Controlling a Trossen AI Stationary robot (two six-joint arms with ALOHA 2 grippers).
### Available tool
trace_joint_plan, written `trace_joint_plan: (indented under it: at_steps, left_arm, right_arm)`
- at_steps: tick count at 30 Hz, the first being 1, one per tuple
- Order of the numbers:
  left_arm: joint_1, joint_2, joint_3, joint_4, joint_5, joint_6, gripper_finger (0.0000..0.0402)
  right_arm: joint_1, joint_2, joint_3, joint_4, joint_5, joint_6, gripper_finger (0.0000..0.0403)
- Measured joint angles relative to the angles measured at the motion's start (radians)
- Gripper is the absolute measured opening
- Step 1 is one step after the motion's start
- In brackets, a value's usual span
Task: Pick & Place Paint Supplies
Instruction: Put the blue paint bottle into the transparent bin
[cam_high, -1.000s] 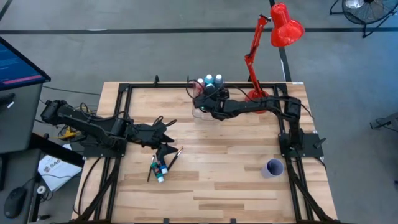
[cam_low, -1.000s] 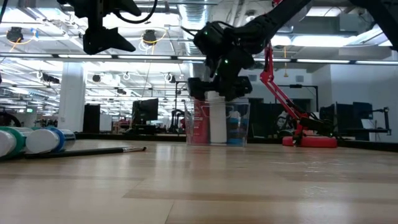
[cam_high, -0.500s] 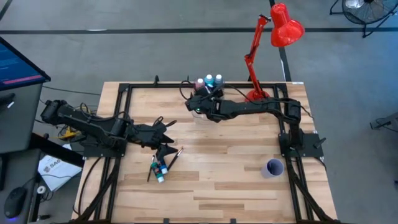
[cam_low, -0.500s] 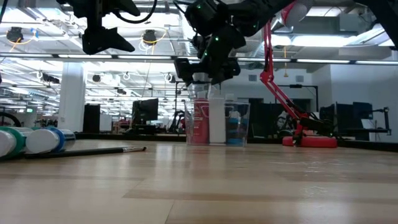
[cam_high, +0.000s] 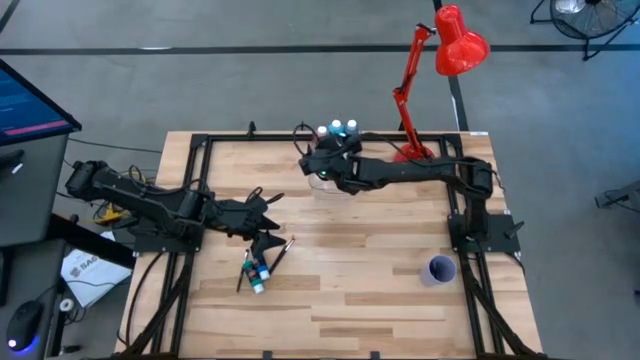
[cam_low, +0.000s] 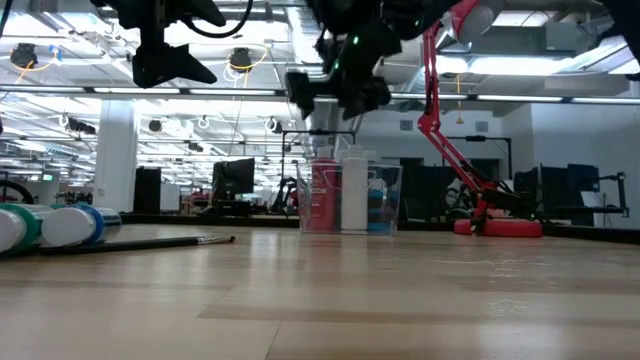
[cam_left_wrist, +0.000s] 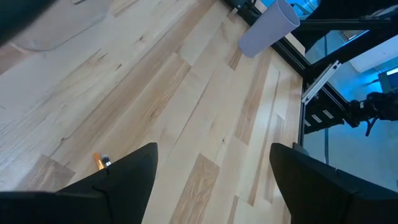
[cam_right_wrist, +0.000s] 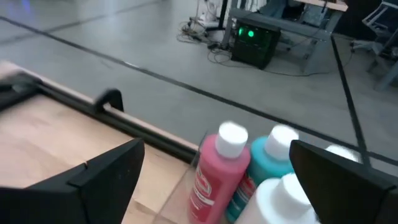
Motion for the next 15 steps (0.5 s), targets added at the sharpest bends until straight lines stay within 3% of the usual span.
trace_joint_plan:
  at_steps: [5,15]
  left_arm:
    - [0.0,0.0,0.0,0.0,0.0,-0.001,0.0305]
    - [0.0,0.0,0.0,0.0,0.047,-0.017,0.0305]
  right_arm:
    - [0.055,-0.116,0.0,-0.024,-0.021,0.001,0.0394]
    - [0.235,-0.352,0.0,-0.241,-0.234,0.06,0.0394]
